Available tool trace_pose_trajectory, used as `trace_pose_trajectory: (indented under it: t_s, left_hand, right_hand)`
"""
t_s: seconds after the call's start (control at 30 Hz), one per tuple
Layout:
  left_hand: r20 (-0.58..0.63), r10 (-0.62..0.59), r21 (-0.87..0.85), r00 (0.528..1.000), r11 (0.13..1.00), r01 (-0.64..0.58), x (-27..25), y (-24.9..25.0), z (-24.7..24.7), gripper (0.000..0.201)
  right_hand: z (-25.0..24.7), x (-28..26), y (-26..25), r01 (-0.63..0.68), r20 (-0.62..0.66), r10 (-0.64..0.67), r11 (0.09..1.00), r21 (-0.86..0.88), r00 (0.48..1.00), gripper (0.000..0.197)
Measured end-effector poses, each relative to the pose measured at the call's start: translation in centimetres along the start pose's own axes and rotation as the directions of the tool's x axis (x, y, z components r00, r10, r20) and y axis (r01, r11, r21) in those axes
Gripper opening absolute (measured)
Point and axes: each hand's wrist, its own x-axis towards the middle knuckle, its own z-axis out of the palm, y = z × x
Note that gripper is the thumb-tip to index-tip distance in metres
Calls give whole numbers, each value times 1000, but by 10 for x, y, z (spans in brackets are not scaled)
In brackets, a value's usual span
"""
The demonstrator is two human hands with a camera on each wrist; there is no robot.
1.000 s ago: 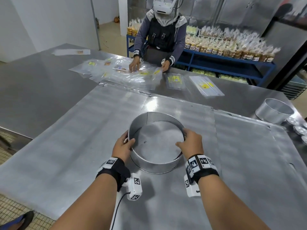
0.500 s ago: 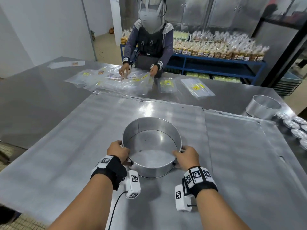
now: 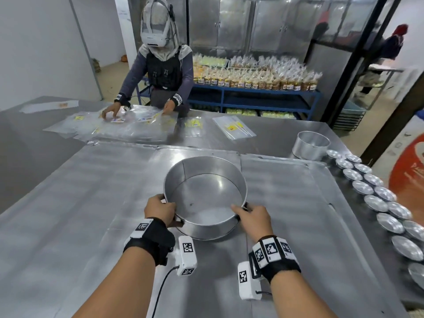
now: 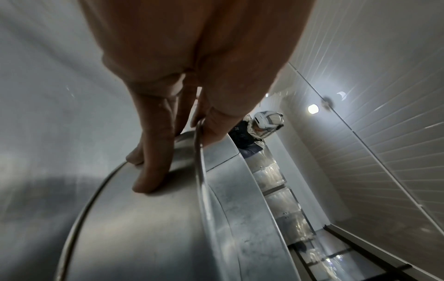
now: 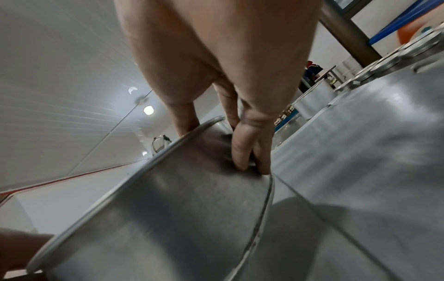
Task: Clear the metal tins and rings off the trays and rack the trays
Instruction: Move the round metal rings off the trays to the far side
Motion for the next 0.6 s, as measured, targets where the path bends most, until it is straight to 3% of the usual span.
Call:
trace_pose_trajectory:
  t_s: [0.1,0.2,0.27,0.33,0.43,0.6]
  left_hand:
    - [36,37,11,999,999,-37,-12,11,37,40]
    - [72,80,33,994,996,-83,-19,20,73,40]
    - [109,101,53,989,993,-107,-19,27,97,39]
    - [145,109,65,983,991,-120,-13,36,121,39]
    - [193,124,139,973,979,-152,1,53,155,37]
    - [270,155,393,950,883,-256,34,95,209,31]
  right_hand:
    - [-32,7,4,-7,-30,8,999,50,1000,13]
    - [-60,15,5,-90,-19,97,973,214,995,5]
    - [-79,25,3,-103,-41,116,963,249,992,11]
    - [-97,38,3,-95,-59,112,967,236,992,6]
    - [-121,70,4,-83,-86,101,977,194,991,18]
    - [-145,143,0,-59,-153,82,988,146,985,25]
